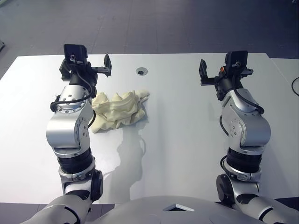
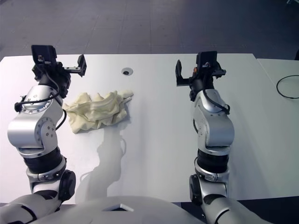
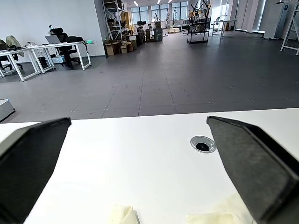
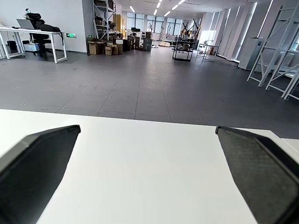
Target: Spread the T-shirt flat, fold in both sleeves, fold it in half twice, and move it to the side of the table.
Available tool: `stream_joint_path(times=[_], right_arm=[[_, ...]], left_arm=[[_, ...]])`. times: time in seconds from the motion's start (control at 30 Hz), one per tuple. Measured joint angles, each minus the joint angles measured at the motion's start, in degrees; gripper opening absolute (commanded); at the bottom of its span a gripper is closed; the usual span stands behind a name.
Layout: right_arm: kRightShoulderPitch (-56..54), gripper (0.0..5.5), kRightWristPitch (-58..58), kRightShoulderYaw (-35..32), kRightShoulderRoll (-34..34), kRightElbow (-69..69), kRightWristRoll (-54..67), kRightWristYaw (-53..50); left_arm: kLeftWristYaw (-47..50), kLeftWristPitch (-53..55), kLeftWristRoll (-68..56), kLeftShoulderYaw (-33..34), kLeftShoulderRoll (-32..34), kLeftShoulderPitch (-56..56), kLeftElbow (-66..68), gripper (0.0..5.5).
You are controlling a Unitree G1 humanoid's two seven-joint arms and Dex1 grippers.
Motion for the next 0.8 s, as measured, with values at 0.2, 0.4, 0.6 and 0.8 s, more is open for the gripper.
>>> stream_joint_path(times=[0.2, 0.4, 0.6, 0.8], right_arm=[[0.3, 5.38, 0.0, 0.2, 0.0, -0.4, 0.0, -0.1], [0.4, 5.38, 0.0, 0.2, 0.0, -0.4, 0.0, -0.2], [0.4, 5.38, 0.0, 0.2, 0.0, -0.3, -0.3, -0.2], [0.4, 5.38, 0.0, 0.4, 0.0, -0.1, -0.8, -0.2]], left_arm=[[0.0, 0.1, 0.0, 0.0, 0.0, 0.1, -0.2, 5.40], [-0.1, 0.1, 0.0, 0.0, 0.0, 0.1, 0.0, 5.40], [-0.2, 0.1, 0.0, 0.1, 0.0, 0.1, 0.1, 5.40], [-0.2, 0.1, 0.0, 0.1, 0.0, 0.1, 0.2, 5.40]])
